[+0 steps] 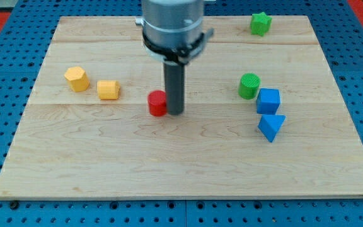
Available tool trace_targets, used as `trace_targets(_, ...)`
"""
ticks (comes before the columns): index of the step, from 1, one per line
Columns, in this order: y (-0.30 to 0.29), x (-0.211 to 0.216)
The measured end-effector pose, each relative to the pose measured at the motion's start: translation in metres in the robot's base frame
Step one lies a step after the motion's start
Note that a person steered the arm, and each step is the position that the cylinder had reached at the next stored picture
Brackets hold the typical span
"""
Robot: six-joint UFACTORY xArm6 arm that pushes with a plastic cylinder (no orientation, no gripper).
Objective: Slide the red circle into the bottom side of the red star
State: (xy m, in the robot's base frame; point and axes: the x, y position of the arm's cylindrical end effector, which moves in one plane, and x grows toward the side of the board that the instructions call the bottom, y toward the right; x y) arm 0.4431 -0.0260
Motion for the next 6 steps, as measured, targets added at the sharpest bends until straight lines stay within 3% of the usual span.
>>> trace_targets(1, 0.006, 0.013)
trace_targets(2, -0.027, 0.028)
trace_targets(4, -0.06, -0.077)
trace_targets(6, -0.071, -0.126)
